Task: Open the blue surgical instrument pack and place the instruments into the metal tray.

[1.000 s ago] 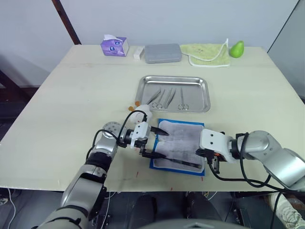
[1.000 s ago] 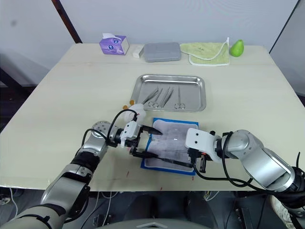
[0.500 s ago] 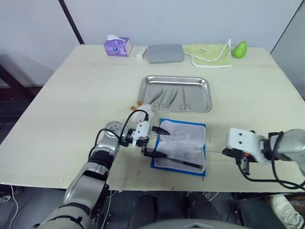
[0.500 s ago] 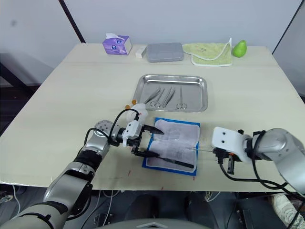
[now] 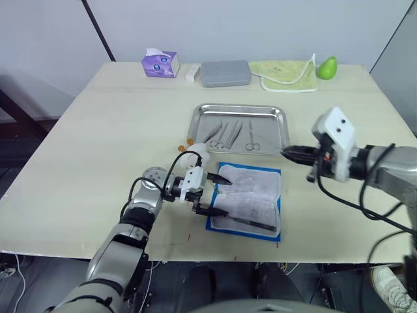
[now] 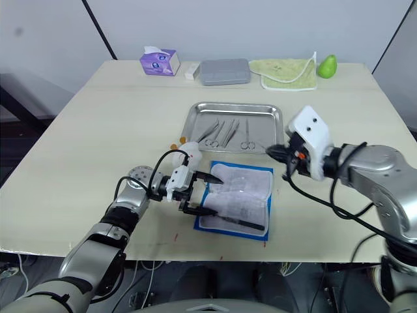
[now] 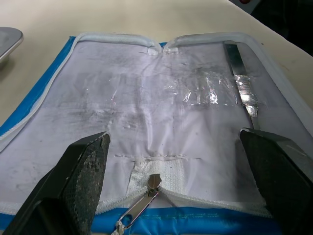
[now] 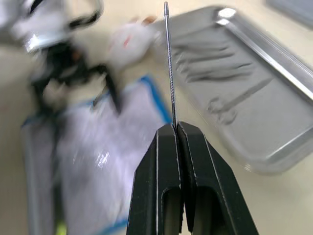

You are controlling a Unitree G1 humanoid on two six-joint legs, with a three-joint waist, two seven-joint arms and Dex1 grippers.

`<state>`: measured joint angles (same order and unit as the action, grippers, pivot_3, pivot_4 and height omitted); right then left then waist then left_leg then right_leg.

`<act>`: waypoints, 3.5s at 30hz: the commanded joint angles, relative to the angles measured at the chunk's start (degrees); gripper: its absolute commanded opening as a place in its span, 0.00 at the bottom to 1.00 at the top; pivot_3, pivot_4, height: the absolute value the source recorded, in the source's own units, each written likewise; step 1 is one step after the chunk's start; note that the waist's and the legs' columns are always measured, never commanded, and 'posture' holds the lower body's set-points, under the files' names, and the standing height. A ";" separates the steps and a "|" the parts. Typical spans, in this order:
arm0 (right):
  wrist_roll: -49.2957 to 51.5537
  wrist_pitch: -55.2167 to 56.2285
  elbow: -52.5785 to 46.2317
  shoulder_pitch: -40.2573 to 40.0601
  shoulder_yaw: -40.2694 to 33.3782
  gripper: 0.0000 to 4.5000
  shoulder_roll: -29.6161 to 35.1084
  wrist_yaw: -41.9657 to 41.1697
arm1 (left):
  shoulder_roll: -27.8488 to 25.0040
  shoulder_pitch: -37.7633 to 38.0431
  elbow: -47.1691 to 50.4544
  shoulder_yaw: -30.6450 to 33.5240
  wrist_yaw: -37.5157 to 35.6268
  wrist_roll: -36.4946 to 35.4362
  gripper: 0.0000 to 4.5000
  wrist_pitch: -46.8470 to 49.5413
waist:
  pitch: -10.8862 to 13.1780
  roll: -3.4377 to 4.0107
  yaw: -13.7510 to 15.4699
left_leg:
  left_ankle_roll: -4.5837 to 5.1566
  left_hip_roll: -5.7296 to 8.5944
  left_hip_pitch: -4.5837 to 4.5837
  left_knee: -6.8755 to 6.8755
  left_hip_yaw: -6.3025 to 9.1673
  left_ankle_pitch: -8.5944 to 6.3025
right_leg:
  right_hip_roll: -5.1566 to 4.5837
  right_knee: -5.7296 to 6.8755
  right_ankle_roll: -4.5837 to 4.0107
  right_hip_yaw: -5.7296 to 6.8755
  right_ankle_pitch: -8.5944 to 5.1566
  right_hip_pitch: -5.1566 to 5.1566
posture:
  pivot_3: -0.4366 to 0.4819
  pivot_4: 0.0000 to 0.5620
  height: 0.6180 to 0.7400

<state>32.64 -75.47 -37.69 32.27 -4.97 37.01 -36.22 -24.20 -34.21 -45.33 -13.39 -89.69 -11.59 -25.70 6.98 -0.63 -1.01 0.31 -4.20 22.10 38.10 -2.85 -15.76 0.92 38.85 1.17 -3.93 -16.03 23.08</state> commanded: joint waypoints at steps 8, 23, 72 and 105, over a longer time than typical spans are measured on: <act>-12.49 -0.22 22.33 11.24 1.20 0.01 -20.95 24.54 | -0.07 1.98 -4.47 -1.95 1.08 4.52 1.00 -0.36 | -0.04 0.08 0.13 | 0.01 0.02 0.08 0.02 -0.03 0.01 | 0.01 0.01 0.00 0.04 0.00 0.01 | 0.48 0.27 1.00; -21.93 22.25 56.94 18.81 -0.33 0.01 -35.00 36.94 | 0.04 2.55 -3.64 -1.85 1.80 4.56 1.00 -0.02 | -0.06 0.23 -0.10 | 0.02 0.04 0.10 0.03 -0.03 0.01 | 0.03 0.03 0.02 0.00 0.01 0.01 | 0.48 0.27 1.00; 3.86 43.56 3.64 -29.85 -3.97 0.97 1.51 -21.26 | -1.25 4.85 4.02 -1.12 -0.28 3.56 1.00 6.05 | 0.24 0.15 -1.17 | 0.01 0.16 0.69 0.04 0.08 0.01 | 0.11 -0.08 0.17 -0.10 -0.09 0.34 | 0.48 0.27 1.00; -9.73 50.17 -7.05 -45.25 -2.27 0.97 8.53 -15.47 | -2.21 2.04 -3.00 -3.29 -2.81 -0.07 1.00 2.76 | 0.37 -0.02 -1.21 | -0.01 0.10 -0.20 -0.07 0.10 0.00 | 0.16 -0.12 0.36 -0.21 -0.23 -0.39 | 0.48 0.27 1.00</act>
<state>25.69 -25.03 -43.85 -14.33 -10.74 46.33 -55.04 -25.51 -34.53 -46.07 -14.57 -89.95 -13.80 -23.76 7.36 -0.65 -2.22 0.30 -4.11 21.89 38.03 -2.75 -15.75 1.09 38.74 1.53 -4.16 -16.26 22.70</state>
